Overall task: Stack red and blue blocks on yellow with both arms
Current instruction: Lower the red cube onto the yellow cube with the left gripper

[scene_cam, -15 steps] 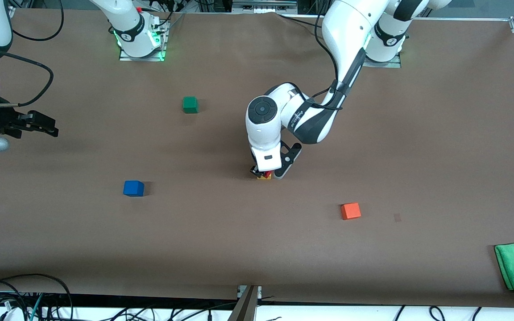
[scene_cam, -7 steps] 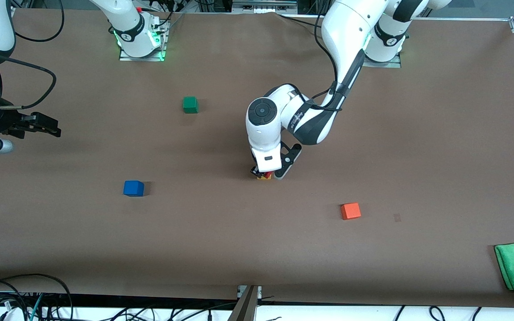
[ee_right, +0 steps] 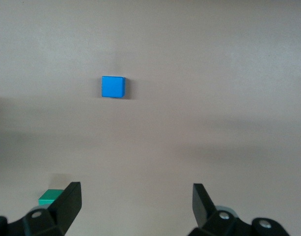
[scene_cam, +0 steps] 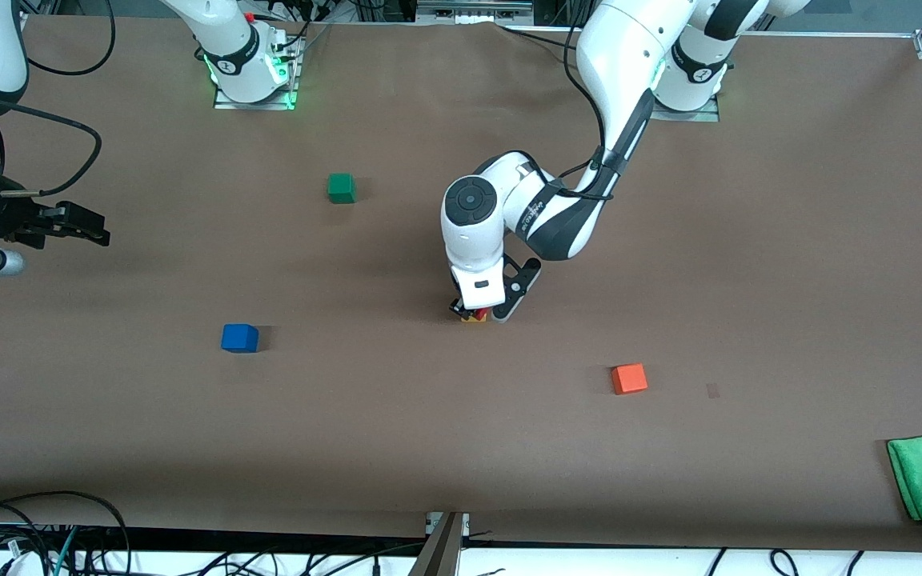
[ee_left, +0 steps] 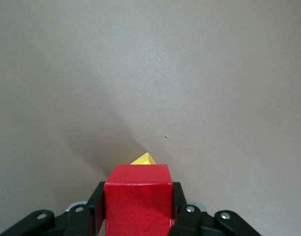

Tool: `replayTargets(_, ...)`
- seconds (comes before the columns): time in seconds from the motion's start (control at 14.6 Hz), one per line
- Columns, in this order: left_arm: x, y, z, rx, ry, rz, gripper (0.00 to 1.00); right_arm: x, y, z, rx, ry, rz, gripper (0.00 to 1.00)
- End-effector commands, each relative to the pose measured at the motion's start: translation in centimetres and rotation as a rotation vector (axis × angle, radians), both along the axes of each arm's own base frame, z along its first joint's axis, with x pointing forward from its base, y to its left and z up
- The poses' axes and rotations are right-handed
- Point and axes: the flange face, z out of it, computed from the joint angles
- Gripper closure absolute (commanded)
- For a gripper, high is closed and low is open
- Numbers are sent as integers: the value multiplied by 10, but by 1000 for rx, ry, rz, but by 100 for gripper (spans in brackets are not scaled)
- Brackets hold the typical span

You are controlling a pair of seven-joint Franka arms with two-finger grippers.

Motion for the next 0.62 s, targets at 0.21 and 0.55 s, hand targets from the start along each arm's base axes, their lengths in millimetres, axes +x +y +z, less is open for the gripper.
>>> replayTargets(0.21,4,-3,-3,20,-28,-1,7,1,-3,-2,-10,12,10,0)
replayTargets(0.55,4,-3,-3,21,-29,-1,7,1,-2,-2,-11,12,5,0)
